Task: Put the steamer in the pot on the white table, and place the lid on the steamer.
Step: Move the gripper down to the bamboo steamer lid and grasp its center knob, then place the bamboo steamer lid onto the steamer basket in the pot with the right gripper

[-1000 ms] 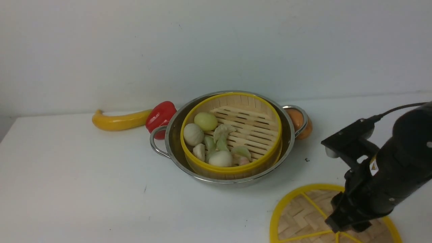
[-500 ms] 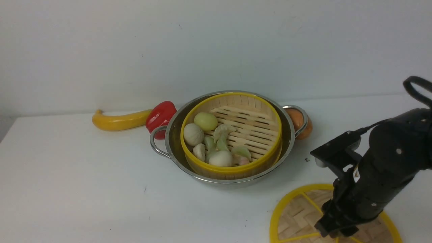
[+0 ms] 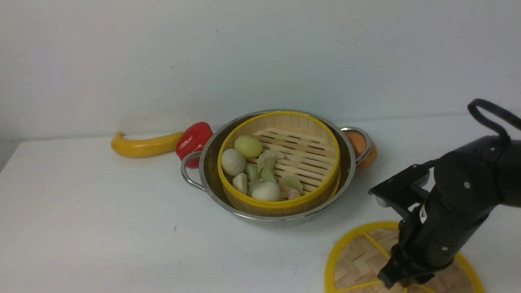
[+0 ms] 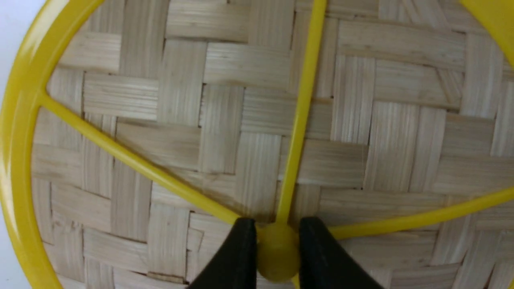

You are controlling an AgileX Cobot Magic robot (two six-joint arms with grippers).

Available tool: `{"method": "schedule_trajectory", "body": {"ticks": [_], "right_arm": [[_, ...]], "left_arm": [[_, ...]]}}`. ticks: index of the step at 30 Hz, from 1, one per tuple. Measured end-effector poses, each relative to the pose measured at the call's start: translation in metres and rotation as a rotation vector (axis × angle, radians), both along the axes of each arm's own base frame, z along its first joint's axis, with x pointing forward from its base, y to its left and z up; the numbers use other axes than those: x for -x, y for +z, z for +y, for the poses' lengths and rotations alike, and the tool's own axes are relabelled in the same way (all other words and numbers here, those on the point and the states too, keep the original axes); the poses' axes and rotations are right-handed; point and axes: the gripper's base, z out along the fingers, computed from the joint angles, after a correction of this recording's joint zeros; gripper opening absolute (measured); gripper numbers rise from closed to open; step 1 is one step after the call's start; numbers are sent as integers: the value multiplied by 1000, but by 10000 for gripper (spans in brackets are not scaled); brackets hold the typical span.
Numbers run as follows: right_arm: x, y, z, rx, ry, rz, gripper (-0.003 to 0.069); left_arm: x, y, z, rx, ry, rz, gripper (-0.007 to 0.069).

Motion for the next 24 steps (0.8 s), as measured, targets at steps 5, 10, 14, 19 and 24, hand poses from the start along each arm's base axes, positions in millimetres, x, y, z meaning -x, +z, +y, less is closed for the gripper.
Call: {"method": "schedule_trajectory", "body": {"ticks": [5,10,14,19,24], "right_arm": [[-1,2,-1,25,20,1,144],[-1,21,-6,93,44,0,144],[-2,53,-17,78,-3,-83,144],[3,92,-37,47,-57,-160,144],[-4,130,-28,-53,4,-253,144]], "left_arm": [[0,0,0,0,0,0,241],[0,0,0,0,0,0,241],[0,0,0,0,0,0,241],[0,0,0,0,0,0,241],[0,0,0,0,0,0,241]]}}
